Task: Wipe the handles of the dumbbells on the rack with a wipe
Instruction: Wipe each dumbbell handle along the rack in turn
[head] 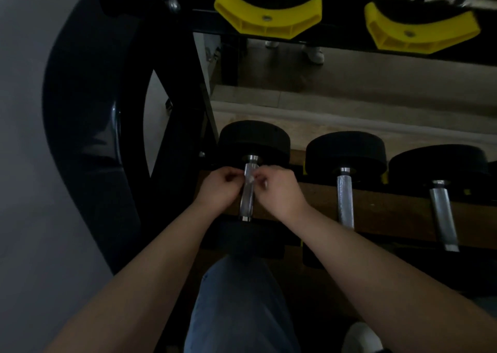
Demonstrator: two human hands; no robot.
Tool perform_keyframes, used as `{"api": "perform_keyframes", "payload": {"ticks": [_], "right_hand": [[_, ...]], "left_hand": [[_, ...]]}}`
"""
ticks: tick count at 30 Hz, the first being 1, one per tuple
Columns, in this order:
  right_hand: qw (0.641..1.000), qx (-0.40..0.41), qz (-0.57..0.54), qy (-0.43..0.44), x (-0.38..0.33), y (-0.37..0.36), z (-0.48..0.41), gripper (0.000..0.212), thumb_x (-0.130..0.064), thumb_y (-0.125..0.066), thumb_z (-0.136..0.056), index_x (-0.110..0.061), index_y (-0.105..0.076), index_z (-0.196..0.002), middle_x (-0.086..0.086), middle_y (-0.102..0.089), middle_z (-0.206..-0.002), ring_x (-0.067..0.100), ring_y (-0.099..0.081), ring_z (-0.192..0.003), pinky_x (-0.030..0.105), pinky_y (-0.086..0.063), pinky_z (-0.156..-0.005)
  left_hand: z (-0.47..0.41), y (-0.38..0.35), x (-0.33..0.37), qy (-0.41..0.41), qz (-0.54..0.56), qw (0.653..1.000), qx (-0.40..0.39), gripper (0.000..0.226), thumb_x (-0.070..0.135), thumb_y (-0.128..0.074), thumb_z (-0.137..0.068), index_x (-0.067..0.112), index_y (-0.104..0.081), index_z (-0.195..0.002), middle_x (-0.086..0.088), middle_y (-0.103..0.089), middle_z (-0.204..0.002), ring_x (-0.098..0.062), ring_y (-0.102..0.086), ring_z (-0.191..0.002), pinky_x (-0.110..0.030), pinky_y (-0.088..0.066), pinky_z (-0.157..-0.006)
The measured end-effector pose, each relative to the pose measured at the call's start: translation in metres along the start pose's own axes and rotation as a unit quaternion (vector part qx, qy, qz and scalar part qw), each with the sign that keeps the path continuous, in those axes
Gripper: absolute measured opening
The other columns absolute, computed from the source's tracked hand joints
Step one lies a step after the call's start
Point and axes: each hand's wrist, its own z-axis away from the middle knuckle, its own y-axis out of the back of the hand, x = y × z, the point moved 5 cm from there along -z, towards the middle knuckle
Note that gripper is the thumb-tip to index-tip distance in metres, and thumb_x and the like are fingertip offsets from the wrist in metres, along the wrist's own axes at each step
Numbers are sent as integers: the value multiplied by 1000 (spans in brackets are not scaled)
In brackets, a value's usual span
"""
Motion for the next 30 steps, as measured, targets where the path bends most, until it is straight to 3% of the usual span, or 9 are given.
{"api": "perform_keyframes", "payload": {"ticks": [3, 6, 9, 12, 15, 18, 23, 27, 30], "right_hand": [[995, -54, 16, 81, -5, -4, 16, 12, -19, -72, -88, -19, -78, -98, 0, -68, -96, 12, -65, -85, 26, -54, -77], [993, -51, 40, 97, -7, -6, 13, 9, -22, -73, -89, -18, -79, -94, 1, -69, -93, 13, -65, -82, 30, -55, -76], [1000, 15, -2, -18, -4, 0, -6, 15, -22, -64, -96, -18, -78, -101, 0, -72, -100, 8, -64, -84, 12, -49, -74], [981, 56, -79, -170, 1, 3, -13, 19, -25, -59, -101, -21, -75, -111, -8, -72, -104, -6, -55, -80, -2, -36, -60], [976, 25, -100, -193, -6, 3, 3, 18, -23, -58, -101, -21, -76, -104, -11, -68, -90, -8, -54, -69, -1, -37, -54], [966, -82, -90, -229, -4, -5, 23, 22, -23, -58, -101, -20, -76, -89, -10, -65, -77, -2, -59, -64, 5, -37, -45], [933, -158, -111, -303, 0, -11, 30, 12, -25, -67, -96, -19, -77, -94, -5, -70, -87, 5, -63, -74, 19, -45, -56], [927, -76, -150, -337, -3, -6, 21, 14, -18, -64, -96, -16, -76, -89, -4, -67, -82, 8, -62, -72, 18, -45, -57], [899, 15, -216, -382, 2, -5, 2, 23, -19, -65, -95, -23, -67, -73, -5, -64, -76, 11, -61, -73, 25, -47, -70]], "left_hand": [[-2, 1, 0, -12, -23, 1000, 10, 19, 25, -57, -93, 28, -71, -107, 9, -70, -105, -9, -64, -100, -23, -46, -84], [-5, 1, -2, -4, -19, 1000, 18, 22, 24, -56, -94, 28, -72, -108, 6, -71, -108, -11, -65, -101, -26, -49, -87], [-5, 0, -3, 0, -8, 1000, 14, 24, 22, -55, -93, 28, -72, -109, 6, -71, -107, -11, -66, -101, -31, -52, -93], [-5, -1, -4, 7, 8, 1000, 11, 22, 22, -54, -94, 32, -71, -104, 7, -71, -103, -10, -66, -96, -33, -54, -93], [-7, -1, -5, 4, 9, 1000, 10, 23, 22, -54, -94, 30, -71, -108, 7, -70, -104, -11, -66, -97, -32, -54, -91], [-8, -1, -5, -1, 3, 1000, 12, 24, 23, -55, -95, 27, -70, -112, 7, -69, -107, -9, -64, -98, -25, -50, -83], [-7, -2, -4, -5, 7, 1000, 12, 18, 21, -56, -95, 30, -67, -106, 8, -68, -101, -3, -62, -89, -18, -47, -72], [-9, -3, -7, -3, 14, 1000, 8, 17, 22, -57, -93, 34, -68, -100, 8, -71, -101, -10, -67, -93, -29, -55, -88], [-9, -4, -9, 0, 21, 1000, 6, 18, 25, -58, -90, 33, -71, -100, 8, -73, -99, -10, -69, -94, -34, -56, -91]]}}
